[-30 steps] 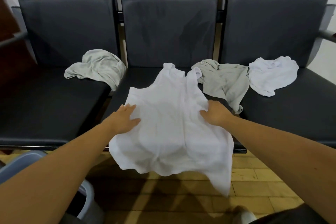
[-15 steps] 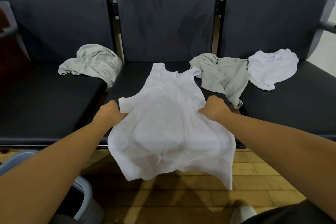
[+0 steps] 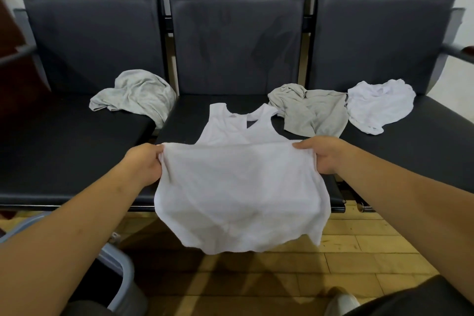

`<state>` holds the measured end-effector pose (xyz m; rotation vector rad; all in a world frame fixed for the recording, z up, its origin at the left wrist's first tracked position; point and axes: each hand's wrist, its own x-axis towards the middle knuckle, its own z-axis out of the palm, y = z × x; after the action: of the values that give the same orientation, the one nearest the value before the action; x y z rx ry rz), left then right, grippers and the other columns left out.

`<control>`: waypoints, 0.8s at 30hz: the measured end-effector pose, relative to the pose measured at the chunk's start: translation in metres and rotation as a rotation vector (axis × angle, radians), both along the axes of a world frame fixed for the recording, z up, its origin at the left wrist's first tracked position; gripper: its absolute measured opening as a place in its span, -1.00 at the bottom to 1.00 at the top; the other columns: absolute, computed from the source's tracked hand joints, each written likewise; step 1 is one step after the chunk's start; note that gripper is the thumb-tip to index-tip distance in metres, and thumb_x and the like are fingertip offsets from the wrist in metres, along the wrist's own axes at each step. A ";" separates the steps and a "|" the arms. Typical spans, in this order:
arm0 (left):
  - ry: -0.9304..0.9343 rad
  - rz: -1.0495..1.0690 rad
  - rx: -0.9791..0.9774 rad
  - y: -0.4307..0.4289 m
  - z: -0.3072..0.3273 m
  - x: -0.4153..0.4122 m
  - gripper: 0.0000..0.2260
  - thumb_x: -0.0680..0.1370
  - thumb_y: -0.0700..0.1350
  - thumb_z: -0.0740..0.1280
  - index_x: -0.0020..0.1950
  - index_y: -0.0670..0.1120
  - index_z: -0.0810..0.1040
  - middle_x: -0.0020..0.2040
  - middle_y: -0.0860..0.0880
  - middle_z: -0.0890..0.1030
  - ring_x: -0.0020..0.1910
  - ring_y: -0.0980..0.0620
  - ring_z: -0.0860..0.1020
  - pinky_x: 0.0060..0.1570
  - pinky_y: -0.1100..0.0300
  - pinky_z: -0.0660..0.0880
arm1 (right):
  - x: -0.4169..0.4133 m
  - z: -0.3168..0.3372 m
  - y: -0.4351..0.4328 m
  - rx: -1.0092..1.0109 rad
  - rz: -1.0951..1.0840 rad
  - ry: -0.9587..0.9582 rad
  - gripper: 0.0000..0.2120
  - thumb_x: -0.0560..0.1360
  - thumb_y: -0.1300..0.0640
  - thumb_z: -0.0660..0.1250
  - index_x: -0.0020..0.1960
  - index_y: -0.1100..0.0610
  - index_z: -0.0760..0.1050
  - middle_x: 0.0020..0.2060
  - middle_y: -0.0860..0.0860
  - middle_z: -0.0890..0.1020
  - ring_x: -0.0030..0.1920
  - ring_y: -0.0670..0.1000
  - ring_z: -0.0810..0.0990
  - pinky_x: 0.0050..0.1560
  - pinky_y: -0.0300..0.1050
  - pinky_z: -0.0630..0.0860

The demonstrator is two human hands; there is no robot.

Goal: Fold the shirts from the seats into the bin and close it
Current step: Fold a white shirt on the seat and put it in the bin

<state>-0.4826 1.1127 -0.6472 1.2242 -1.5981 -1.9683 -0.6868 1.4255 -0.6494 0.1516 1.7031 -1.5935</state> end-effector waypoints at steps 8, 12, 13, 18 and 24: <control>-0.131 -0.160 0.240 -0.008 0.008 0.027 -0.77 0.55 -0.25 0.41 0.20 -0.21 0.57 0.08 -0.20 0.66 -0.01 -0.10 0.63 -0.05 0.02 0.55 | 0.003 0.012 0.017 0.386 0.250 -0.048 -0.46 0.30 0.38 0.52 0.26 0.34 0.52 0.10 0.24 0.67 0.11 0.22 0.64 -0.03 0.19 0.58; 0.008 -0.109 0.067 -0.008 0.015 0.029 -0.85 0.58 -0.23 0.40 0.14 -0.18 0.59 0.10 -0.19 0.66 0.00 -0.08 0.64 -0.02 0.02 0.58 | 0.014 0.026 0.015 0.272 0.270 -0.049 -0.45 0.33 0.25 0.56 0.29 0.24 0.53 0.13 0.19 0.68 0.13 0.20 0.67 0.13 0.17 0.60; 0.069 -0.102 0.045 -0.008 0.020 0.030 -0.86 0.59 -0.22 0.39 0.13 -0.18 0.59 0.11 -0.18 0.66 0.01 -0.08 0.64 -0.01 0.03 0.58 | 0.017 0.031 0.015 0.177 0.244 -0.039 -0.46 0.34 0.25 0.53 0.31 0.24 0.52 0.14 0.19 0.68 0.11 0.19 0.68 0.11 0.17 0.61; 0.343 -0.023 0.024 -0.016 0.050 0.037 -0.87 0.61 -0.19 0.35 0.16 -0.13 0.59 0.13 -0.12 0.67 0.06 -0.05 0.66 0.02 0.04 0.58 | 0.018 0.065 0.019 -0.136 0.076 -0.005 -0.73 0.53 0.21 0.38 0.21 0.24 0.55 0.07 0.17 0.70 -0.06 0.15 0.73 -0.12 0.13 0.68; 0.394 -0.026 -0.133 -0.026 0.105 0.034 -0.89 0.61 -0.19 0.36 0.12 -0.11 0.58 0.21 -0.12 0.65 0.14 -0.06 0.64 0.02 0.08 0.59 | 0.002 0.114 0.017 -0.059 0.051 0.176 -0.54 0.45 0.26 0.44 0.34 0.22 0.49 0.15 0.17 0.67 0.16 0.18 0.65 0.16 0.16 0.55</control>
<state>-0.4486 1.0862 -0.5422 0.7129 -1.5149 -1.9331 -0.6848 1.4425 -0.5353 -0.0627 1.7755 -1.6575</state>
